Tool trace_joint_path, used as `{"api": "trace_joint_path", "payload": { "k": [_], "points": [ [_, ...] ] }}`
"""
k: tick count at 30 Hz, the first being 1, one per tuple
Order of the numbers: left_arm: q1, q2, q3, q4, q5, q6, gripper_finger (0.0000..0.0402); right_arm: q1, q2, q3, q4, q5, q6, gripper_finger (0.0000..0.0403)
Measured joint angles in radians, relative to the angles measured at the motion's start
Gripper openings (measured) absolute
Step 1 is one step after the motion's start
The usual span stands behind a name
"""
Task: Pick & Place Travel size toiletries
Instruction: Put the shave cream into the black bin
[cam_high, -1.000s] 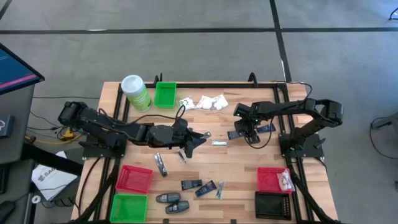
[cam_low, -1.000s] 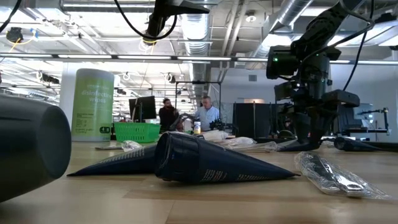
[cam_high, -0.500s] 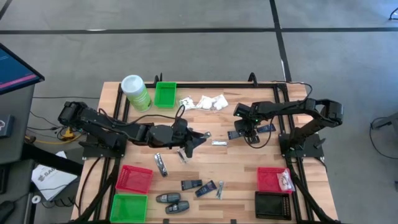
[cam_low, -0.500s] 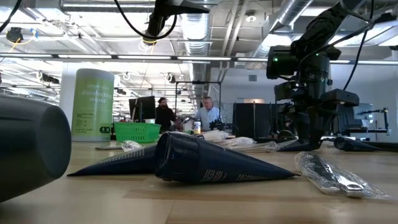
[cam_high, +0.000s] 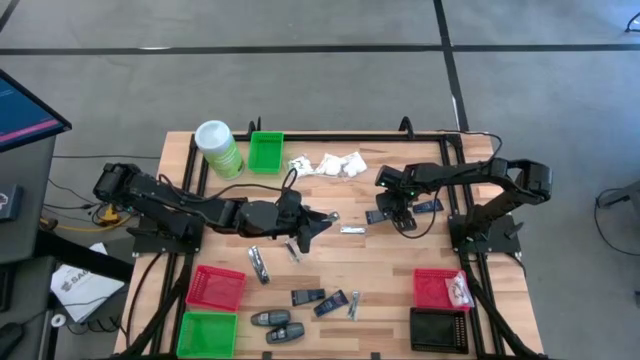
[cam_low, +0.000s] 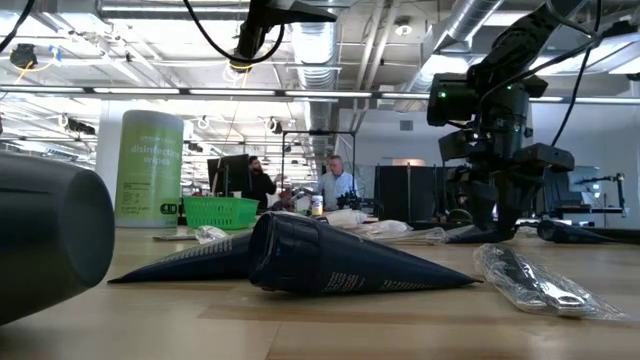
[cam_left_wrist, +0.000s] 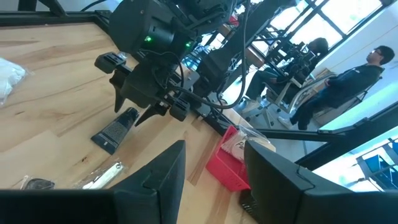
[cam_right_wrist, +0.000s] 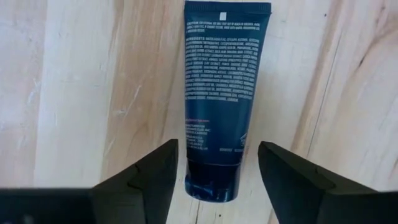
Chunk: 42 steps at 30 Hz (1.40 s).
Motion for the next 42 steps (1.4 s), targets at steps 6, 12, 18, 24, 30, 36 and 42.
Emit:
{"api": "trace_joint_path", "payload": {
  "k": [6, 12, 18, 24, 30, 36, 42],
  "points": [
    [0.000, 0.000, 0.000, 0.000, 0.000, 0.000, 0.0159, 0.000, 0.000, -0.039, 0.018, 0.000, -0.006, 0.0203],
    [0.000, 0.000, 0.000, 0.000, 0.000, 0.000, 0.0159, 0.000, 0.001, -0.047, 0.018, 0.000, 0.010, 0.0183],
    [0.000, 0.000, 0.000, 0.000, 0.000, 0.000, 0.0159, 0.001, 0.000, -0.047, 0.031, 0.000, 0.040, 0.0167],
    [0.002, 0.000, 0.000, 0.000, 0.000, 0.000, 0.0159, 0.020, 0.000, -0.047, 0.041, 0.001, 0.054, 0.0166],
    [0.002, 0.000, 0.000, 0.000, 0.000, 0.000, 0.0159, 0.047, 0.000, -0.047, 0.040, 0.002, 0.068, 0.0162],
    [0.002, 0.000, 0.000, 0.000, 0.000, 0.000, 0.0159, 0.053, 0.000, -0.046, 0.040, 0.001, 0.145, 0.0130],
    [0.002, 0.000, 0.000, 0.000, 0.000, 0.000, 0.0159, 0.051, 0.000, -0.046, 0.030, 0.001, 0.164, 0.0138]
  ]
}}
